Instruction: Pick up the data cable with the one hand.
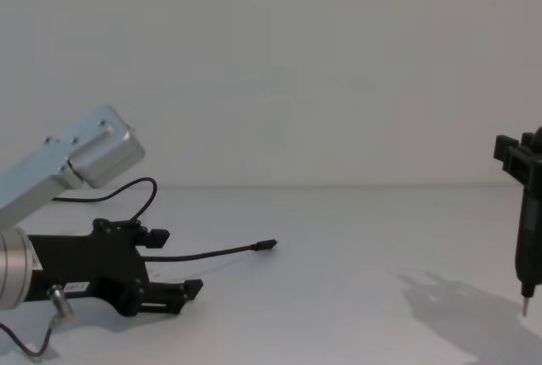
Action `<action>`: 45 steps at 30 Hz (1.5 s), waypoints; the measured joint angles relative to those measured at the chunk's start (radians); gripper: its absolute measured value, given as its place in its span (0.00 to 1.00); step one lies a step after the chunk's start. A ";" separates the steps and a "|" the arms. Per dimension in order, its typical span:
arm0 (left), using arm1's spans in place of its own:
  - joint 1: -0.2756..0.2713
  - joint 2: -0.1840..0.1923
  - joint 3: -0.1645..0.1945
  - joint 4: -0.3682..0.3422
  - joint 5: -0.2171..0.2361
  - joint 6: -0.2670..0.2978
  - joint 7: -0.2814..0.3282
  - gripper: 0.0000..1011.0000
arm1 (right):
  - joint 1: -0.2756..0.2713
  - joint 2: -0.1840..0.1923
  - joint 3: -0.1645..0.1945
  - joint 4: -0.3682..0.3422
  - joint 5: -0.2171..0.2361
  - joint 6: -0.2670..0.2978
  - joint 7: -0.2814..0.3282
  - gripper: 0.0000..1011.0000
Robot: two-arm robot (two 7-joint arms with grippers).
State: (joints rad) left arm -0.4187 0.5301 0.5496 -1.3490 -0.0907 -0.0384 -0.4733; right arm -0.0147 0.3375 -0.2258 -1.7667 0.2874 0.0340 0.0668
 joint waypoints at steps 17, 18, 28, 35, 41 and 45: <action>-0.040 -0.032 0.012 0.078 0.037 0.000 -0.001 0.35 | 0.000 0.000 0.000 0.000 0.000 0.000 0.000 0.25; -0.040 -0.033 0.012 0.080 0.038 0.000 -0.001 0.34 | 0.000 0.000 0.000 0.000 0.000 0.000 0.000 0.25; -0.046 -0.038 0.013 0.092 0.044 0.001 0.000 0.05 | 0.000 0.000 0.000 0.000 0.000 0.000 0.000 0.25; -0.034 -0.035 0.000 0.078 0.027 -0.008 -0.012 0.04 | 0.000 0.000 0.000 0.000 0.000 0.000 0.000 0.25; -0.005 -0.023 -0.027 0.046 -0.023 -0.031 -0.044 0.04 | 0.000 0.000 0.000 0.000 0.000 0.000 0.000 0.25; 0.020 -0.011 -0.047 0.022 -0.066 -0.051 -0.073 0.04 | 0.000 0.000 0.000 0.000 0.000 0.000 0.000 0.25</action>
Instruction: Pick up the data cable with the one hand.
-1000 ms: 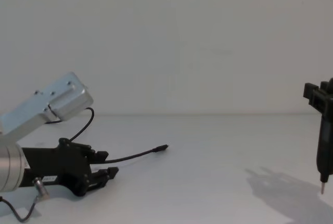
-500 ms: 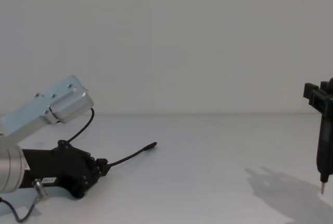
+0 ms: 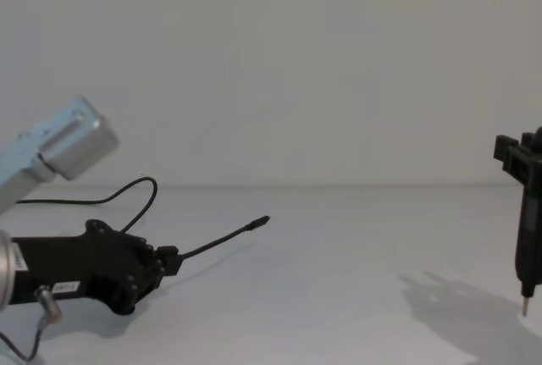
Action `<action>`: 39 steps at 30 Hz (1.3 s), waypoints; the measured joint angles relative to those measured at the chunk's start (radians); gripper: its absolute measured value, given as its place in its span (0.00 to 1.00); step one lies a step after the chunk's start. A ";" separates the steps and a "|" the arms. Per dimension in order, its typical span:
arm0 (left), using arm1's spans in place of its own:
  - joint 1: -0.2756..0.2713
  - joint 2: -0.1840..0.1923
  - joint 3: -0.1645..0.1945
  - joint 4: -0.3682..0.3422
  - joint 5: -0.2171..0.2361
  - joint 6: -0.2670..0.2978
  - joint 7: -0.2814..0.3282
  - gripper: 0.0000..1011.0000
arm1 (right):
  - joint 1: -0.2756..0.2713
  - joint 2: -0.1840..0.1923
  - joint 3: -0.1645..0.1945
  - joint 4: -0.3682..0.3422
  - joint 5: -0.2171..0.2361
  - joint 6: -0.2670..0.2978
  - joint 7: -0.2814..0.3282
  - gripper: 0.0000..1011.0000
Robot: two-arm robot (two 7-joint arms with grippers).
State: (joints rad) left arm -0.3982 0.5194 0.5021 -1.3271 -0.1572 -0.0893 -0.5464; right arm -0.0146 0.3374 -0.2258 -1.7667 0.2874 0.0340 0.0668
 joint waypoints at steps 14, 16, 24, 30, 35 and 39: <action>0.156 0.080 -0.084 -0.103 -0.220 -0.047 -0.134 0.04 | 0.000 0.000 0.000 0.000 0.000 0.000 0.000 0.25; 0.177 0.091 -0.092 -0.113 -0.248 -0.052 -0.154 0.04 | 0.000 0.000 0.000 0.000 0.000 0.000 0.000 0.25; 0.218 0.115 -0.101 -0.131 -0.323 -0.071 -0.227 0.04 | 0.000 0.000 0.000 0.000 0.000 0.000 0.000 0.25; 0.222 0.116 -0.088 -0.132 -0.351 -0.085 -0.275 0.04 | 0.000 -0.001 0.001 -0.001 0.001 0.000 0.002 0.25; 0.217 0.109 -0.074 -0.125 -0.364 -0.096 -0.302 0.04 | 0.000 -0.007 0.008 -0.011 0.020 -0.002 0.018 0.25; 0.210 0.100 -0.062 -0.118 -0.369 -0.105 -0.317 0.04 | 0.002 -0.013 0.015 -0.022 0.046 -0.002 0.037 0.25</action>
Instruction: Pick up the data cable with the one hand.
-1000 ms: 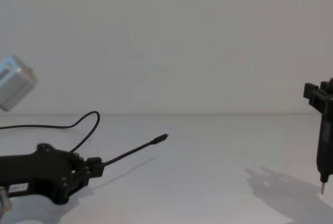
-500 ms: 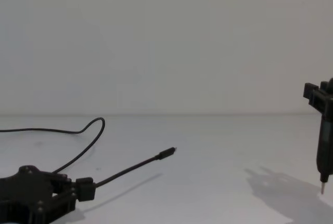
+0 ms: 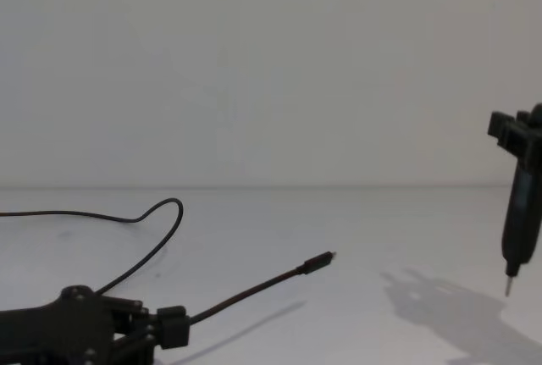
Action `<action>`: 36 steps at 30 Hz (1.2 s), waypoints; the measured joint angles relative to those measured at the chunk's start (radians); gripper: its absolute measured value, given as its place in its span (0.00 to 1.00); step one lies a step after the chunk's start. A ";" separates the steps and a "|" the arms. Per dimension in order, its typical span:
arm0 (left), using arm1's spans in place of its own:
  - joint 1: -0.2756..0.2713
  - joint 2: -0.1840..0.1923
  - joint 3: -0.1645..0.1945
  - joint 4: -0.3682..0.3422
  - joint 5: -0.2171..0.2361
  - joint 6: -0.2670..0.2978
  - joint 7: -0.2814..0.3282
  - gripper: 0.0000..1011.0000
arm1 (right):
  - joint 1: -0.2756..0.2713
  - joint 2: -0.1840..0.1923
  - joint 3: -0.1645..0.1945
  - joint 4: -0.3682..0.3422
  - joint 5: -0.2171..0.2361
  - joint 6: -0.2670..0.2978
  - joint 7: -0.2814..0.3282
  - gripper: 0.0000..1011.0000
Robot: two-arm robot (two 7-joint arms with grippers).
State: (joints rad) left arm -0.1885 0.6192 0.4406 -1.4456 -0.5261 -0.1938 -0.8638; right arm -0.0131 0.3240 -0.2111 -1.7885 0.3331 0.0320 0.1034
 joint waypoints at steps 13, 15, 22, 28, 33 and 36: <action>-0.029 -0.041 0.033 0.030 0.008 -0.017 0.009 0.04 | 0.018 -0.022 0.014 -0.049 0.117 0.030 0.075 0.25; -0.031 -0.045 0.036 0.034 0.009 -0.018 0.012 0.04 | 0.023 -0.025 0.014 -0.055 0.135 0.037 0.087 0.25; -0.040 -0.058 0.044 0.044 0.016 -0.022 0.023 0.04 | 0.041 -0.037 0.008 -0.057 0.180 0.045 0.114 0.25; -0.045 -0.064 0.048 0.049 0.020 -0.024 0.028 0.04 | 0.058 -0.048 0.001 -0.037 0.203 0.040 0.132 0.25; -0.047 -0.068 0.050 0.052 0.022 -0.025 0.031 0.04 | 0.083 -0.060 -0.010 0.003 0.219 0.020 0.150 0.25; -0.048 -0.069 0.051 0.053 0.022 -0.025 0.032 0.04 | 0.099 -0.069 -0.016 0.032 0.227 0.008 0.160 0.25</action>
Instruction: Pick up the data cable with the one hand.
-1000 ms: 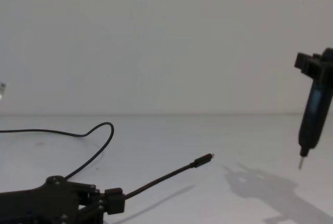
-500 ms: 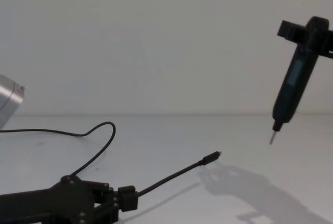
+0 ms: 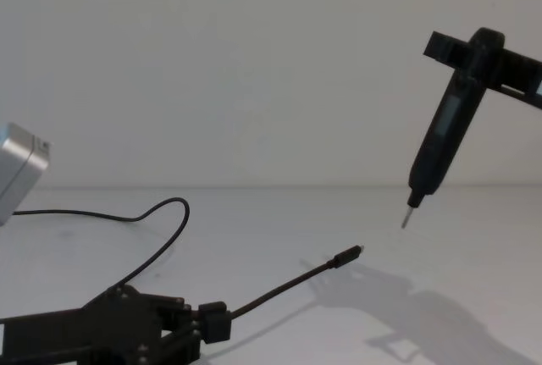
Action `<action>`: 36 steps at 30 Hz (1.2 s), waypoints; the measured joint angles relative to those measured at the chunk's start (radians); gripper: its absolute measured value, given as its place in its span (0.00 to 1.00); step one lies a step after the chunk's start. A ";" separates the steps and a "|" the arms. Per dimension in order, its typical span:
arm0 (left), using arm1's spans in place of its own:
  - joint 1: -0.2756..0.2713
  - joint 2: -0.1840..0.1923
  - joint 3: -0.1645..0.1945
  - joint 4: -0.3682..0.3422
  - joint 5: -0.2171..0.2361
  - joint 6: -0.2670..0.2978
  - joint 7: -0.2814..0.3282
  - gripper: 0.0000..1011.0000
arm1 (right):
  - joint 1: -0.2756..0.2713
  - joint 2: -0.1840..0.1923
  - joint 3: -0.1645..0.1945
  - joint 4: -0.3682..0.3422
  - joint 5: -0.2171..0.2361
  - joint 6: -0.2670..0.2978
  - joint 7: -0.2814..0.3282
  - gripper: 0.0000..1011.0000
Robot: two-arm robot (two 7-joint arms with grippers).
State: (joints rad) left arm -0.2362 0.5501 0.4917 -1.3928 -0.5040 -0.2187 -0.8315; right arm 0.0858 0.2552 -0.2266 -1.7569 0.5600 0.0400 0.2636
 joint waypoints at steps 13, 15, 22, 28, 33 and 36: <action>-0.002 -0.004 0.002 0.003 0.002 -0.001 0.003 0.04 | 0.060 -0.027 -0.025 0.106 0.032 -0.036 0.035 0.25; -0.002 -0.004 0.002 0.003 0.002 -0.001 0.003 0.04 | 0.065 -0.029 -0.027 0.114 0.036 -0.038 0.038 0.25; -0.003 -0.004 0.003 0.004 0.002 -0.001 0.004 0.04 | 0.086 -0.039 -0.043 0.143 0.052 -0.039 0.047 0.25; -0.003 -0.005 0.003 0.004 0.002 -0.001 0.004 0.04 | 0.096 -0.044 -0.054 0.158 0.063 -0.038 0.050 0.25; -0.003 -0.005 0.003 0.004 0.002 -0.001 0.004 0.04 | 0.102 -0.046 -0.061 0.167 0.068 -0.038 0.051 0.25; -0.003 -0.005 0.003 0.004 0.002 -0.001 0.004 0.04 | 0.106 -0.047 -0.064 0.175 0.071 -0.039 0.050 0.25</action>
State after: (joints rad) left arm -0.2396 0.5448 0.4949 -1.3888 -0.5016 -0.2200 -0.8272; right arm 0.1915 0.2086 -0.2908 -1.5823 0.6311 0.0011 0.3140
